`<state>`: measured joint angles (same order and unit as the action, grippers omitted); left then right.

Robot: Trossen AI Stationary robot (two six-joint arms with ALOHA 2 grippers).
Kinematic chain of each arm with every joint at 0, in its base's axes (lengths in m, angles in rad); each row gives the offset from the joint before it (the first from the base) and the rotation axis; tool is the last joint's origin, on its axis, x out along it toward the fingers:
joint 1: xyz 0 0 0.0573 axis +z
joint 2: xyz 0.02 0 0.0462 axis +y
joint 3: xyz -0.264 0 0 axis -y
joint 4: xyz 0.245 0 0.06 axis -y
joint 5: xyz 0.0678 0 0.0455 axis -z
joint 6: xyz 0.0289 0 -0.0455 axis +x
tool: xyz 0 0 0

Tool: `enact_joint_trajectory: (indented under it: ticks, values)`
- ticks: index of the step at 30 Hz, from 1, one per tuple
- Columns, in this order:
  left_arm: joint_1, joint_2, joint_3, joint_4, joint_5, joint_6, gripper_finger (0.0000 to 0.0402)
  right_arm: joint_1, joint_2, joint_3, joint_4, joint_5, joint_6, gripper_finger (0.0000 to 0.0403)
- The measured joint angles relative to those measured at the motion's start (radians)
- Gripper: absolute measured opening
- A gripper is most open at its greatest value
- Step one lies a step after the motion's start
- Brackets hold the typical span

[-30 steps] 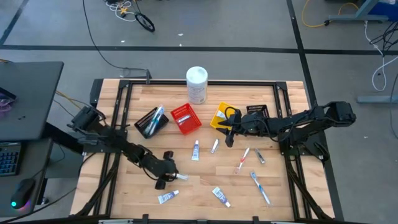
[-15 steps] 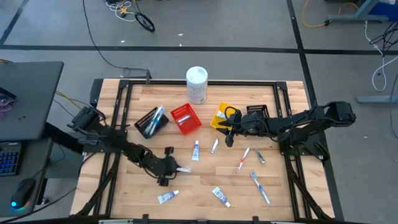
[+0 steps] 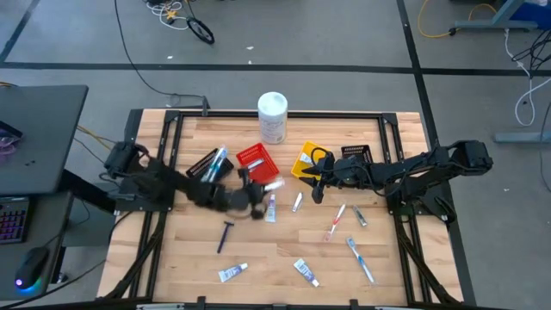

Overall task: Pick & Place Travel size toiletries
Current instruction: Put the bottom left silver nail clipper into the red basket

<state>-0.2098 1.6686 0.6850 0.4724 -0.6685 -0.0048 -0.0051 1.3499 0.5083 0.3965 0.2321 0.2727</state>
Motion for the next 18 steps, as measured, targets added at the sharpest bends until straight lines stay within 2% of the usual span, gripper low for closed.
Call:
enact_joint_trajectory:
  ticks: [5,13,18]
  values:
    - [0.153,0.000,0.039,-0.086,0.148,-0.160,0.0085,0.000,0.000,0.000,0.000,0.000,0.000,0.0149]
    - [0.262,0.000,0.041,-0.268,0.193,-0.259,0.0076,0.000,0.000,0.000,-0.019,0.001,0.000,0.0149]
    - [0.270,-0.001,0.041,-0.315,0.217,-0.269,0.0105,0.000,0.000,0.000,-0.078,0.000,0.032,0.0149]
